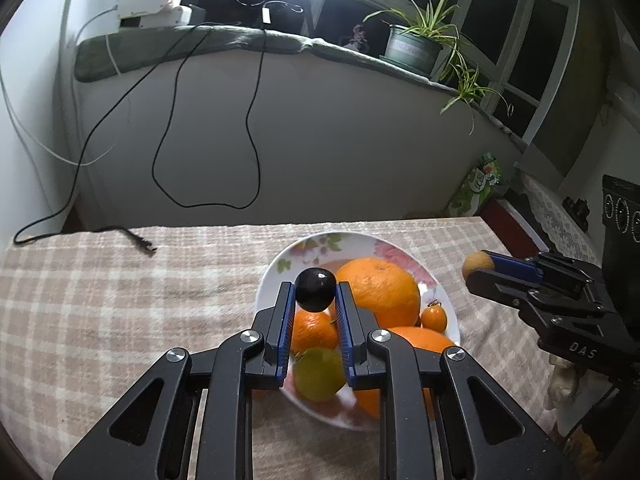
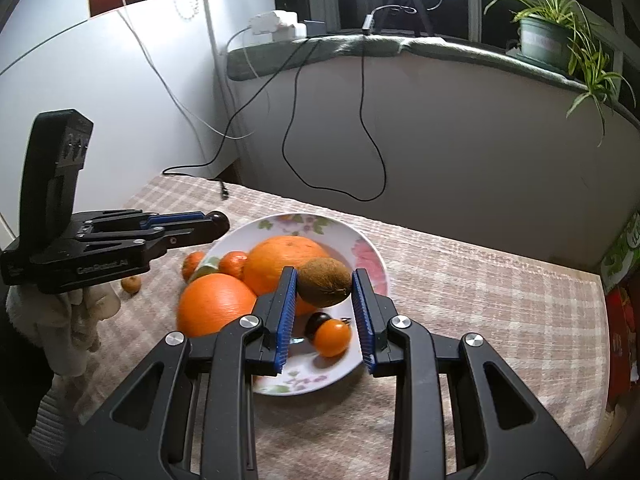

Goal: Organize fruits
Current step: 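Carry the dark plum with the left gripper while the right gripper carries the kiwi over the plate, then open the left gripper to drop the plum while the right gripper releases the kiwi onto the plate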

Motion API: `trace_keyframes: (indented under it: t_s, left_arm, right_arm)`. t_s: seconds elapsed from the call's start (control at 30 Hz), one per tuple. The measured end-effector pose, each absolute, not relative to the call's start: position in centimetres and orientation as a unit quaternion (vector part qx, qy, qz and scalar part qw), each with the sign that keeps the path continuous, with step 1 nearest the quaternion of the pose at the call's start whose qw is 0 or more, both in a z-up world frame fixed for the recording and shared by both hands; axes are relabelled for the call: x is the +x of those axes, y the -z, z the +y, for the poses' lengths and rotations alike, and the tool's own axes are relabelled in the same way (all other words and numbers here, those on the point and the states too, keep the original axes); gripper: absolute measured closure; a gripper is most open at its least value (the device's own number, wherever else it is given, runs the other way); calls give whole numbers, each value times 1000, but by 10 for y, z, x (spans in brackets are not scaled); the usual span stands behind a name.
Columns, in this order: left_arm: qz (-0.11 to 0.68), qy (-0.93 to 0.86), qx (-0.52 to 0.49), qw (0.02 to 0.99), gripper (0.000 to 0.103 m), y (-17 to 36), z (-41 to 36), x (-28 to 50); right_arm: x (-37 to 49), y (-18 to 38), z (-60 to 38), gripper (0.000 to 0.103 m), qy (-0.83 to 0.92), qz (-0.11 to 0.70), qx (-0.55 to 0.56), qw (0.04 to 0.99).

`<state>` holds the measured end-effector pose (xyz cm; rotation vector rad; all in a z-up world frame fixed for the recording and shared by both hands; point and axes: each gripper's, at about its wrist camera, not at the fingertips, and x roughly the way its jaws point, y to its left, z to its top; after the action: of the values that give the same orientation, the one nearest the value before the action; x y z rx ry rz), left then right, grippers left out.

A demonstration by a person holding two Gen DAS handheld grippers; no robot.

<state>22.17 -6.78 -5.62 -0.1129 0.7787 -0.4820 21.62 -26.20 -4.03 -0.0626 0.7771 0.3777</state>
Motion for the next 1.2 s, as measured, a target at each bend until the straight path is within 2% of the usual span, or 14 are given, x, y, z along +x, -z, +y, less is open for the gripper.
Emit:
trace_keyframes:
  t_s: [1.0,1.1,1.13,1.2]
  left_arm:
    - [373,236,-38,897,83,53,-85,227]
    - [373,234,-36,897,80,53,-86,227]
    - [372,234,-36,897,76,52,-86,226]
    - [371,234,-36,898,75,51,-86,226]
  right_arm:
    - [234,63,-265,74,-184,400,-26,897]
    - [235,62,-264,73,-186,400,-26,897]
    - [234,62,-263,72,-187,400,-27,897]
    - [234,61,-262,58,-186,397,-29,898]
